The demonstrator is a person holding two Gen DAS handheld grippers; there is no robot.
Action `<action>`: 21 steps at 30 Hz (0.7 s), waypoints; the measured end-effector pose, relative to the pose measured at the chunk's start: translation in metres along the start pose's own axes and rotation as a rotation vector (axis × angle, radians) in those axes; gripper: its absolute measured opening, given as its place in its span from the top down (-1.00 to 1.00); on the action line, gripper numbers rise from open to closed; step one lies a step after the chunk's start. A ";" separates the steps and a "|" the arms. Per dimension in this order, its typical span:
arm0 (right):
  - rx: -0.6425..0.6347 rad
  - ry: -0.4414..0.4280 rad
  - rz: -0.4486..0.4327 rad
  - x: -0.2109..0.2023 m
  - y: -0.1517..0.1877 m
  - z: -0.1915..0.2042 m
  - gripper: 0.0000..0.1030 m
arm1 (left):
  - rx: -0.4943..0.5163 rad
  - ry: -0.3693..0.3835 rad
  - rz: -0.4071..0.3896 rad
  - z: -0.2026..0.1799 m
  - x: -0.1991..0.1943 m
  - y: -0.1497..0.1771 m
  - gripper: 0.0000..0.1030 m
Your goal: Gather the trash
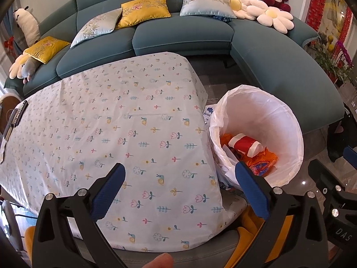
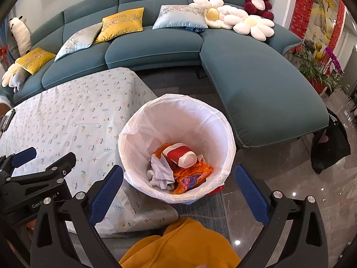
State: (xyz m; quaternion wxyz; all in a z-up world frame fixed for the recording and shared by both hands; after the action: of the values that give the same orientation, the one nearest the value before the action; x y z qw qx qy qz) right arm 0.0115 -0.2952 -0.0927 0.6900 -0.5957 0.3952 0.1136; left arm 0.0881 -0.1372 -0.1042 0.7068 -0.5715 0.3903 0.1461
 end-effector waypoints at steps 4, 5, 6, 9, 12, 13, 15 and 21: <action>-0.003 -0.003 0.001 -0.001 0.000 0.000 -0.87 | 0.006 0.002 0.007 -0.001 0.001 0.003 -0.83; -0.003 -0.003 0.002 -0.001 0.001 0.000 -0.87 | 0.007 0.001 0.007 -0.002 0.001 0.003 -0.83; -0.004 -0.003 0.002 -0.001 0.001 0.000 -0.87 | 0.008 0.000 0.008 -0.002 0.001 0.004 -0.83; -0.004 -0.004 0.003 -0.001 0.001 0.000 -0.87 | 0.010 -0.009 0.013 -0.001 0.001 0.005 -0.83; -0.006 -0.007 0.005 0.000 0.003 0.000 -0.87 | -0.006 -0.011 0.022 0.001 0.001 0.007 -0.83; -0.008 -0.007 0.006 0.000 0.003 0.000 -0.87 | -0.011 -0.012 0.023 0.001 0.001 0.008 -0.83; -0.011 -0.005 0.006 0.000 0.005 0.001 -0.87 | -0.014 -0.017 0.025 0.003 0.002 0.008 -0.83; -0.015 0.000 0.008 0.001 0.006 0.001 -0.87 | -0.020 -0.030 0.029 0.005 0.002 0.009 -0.83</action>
State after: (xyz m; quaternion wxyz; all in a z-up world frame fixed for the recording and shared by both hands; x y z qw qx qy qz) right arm 0.0089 -0.2933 -0.0979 0.6851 -0.5992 0.3966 0.1193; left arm 0.0849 -0.1302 -0.1115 0.7045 -0.5707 0.3867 0.1689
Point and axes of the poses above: each gripper's, at about its wrist camera, not at the fingertips, and x roughly the way its jaws point, z to its left, y to its underside, the point moved 9 cm from there along x, roughly the way its jaws point, and after that the axes turned 13 degrees about -z, right-handed, at the moved point
